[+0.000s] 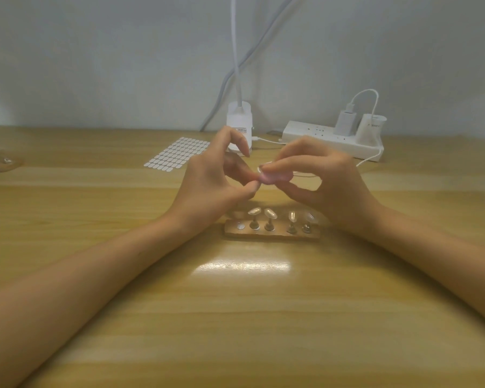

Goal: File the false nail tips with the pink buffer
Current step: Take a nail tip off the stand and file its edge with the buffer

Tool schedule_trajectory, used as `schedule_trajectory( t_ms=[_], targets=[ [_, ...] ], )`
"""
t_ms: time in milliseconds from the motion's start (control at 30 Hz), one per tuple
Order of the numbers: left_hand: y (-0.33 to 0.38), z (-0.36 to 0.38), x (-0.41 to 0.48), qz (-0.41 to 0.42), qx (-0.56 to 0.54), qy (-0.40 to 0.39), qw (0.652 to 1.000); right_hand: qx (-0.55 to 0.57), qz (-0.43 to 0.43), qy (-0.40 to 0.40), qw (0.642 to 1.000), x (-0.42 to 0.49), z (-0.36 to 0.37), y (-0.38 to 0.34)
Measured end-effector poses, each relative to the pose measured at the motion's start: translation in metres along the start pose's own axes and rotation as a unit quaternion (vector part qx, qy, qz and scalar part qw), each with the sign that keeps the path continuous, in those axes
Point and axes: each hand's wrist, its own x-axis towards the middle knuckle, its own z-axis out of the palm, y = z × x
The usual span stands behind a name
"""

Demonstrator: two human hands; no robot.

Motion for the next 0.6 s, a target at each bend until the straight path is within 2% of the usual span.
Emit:
schedule_trajectory(
  t_ms=[100,267,600],
  targets=[
    [0.0008,0.0006,0.0002,-0.001,-0.001,0.004,1.000,-0.003,0.025,0.034,0.999,0.0018,-0.0048,0.0022],
    [0.0037,-0.0006,0.0003,0.000,-0.016,0.000,1.000,0.029,0.006,-0.004,1.000,0.0026,0.0011,-0.0076],
    [0.0064,0.0003,-0.0011,-0.011,-0.033,0.004,0.999,0.009,0.001,0.009,1.000,0.0058,-0.0031,-0.0058]
  ],
)
